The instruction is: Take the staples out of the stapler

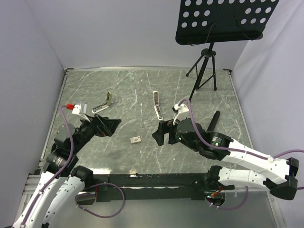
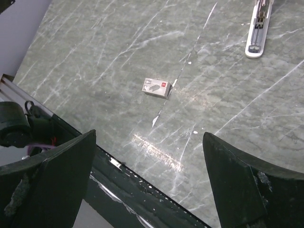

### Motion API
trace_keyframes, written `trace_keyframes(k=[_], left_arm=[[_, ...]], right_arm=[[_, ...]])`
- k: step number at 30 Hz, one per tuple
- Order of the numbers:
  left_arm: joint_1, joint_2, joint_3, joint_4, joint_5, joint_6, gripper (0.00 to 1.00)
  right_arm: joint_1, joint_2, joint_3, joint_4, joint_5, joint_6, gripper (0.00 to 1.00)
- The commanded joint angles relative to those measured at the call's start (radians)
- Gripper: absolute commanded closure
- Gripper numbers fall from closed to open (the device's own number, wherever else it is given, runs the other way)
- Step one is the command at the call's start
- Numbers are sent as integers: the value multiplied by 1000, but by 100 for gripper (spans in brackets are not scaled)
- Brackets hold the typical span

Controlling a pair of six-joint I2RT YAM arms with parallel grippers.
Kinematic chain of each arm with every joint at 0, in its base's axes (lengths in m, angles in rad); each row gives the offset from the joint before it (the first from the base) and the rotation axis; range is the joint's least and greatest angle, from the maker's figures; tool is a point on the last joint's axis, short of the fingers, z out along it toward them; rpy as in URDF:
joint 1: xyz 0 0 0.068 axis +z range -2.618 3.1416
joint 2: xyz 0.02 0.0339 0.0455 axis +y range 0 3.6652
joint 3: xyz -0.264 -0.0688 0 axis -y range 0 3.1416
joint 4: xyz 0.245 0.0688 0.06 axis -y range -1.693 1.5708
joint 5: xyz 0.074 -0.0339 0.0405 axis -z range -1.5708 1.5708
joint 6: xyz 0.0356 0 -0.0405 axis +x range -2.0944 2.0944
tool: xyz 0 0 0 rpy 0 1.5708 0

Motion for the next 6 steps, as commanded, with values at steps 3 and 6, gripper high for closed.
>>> trace_keyframes(k=[3,6], left_arm=[[-1,14,16,27,20,32,3],[-1,8,14,30,45,41,3]], right_arm=[[-2,1,31,29,9,16,0],[-3,12,39,24,13,22,0]])
